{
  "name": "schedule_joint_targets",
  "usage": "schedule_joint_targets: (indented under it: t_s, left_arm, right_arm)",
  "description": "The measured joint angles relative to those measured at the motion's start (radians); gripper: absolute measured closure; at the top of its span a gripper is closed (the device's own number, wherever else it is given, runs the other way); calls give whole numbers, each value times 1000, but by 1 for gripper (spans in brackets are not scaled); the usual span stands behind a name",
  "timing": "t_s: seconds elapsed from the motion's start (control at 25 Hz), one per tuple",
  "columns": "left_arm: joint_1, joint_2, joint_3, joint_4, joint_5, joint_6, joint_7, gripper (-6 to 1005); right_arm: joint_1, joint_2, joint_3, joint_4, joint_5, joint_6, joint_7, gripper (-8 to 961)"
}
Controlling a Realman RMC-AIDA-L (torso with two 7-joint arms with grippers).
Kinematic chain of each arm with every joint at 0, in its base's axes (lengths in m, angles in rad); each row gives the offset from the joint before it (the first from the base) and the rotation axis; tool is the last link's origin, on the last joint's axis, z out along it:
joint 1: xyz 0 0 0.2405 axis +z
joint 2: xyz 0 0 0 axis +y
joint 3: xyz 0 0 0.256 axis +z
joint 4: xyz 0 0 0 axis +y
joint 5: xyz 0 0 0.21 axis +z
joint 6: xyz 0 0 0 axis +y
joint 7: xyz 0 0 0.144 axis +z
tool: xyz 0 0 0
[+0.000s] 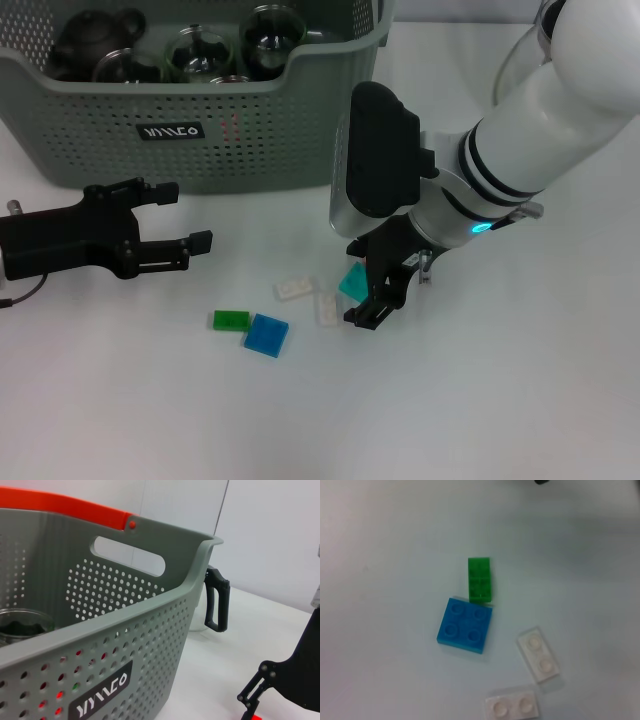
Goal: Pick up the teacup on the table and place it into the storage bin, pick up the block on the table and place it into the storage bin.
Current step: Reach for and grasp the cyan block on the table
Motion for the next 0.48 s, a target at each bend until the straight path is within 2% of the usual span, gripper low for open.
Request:
schedule_joint_targets:
  t_s: [0.48]
  left_arm:
    - [-2, 0, 0, 0, 0, 1, -5, 123]
  right_arm:
    - [-4, -5, 1, 1, -2, -8, 10, 66]
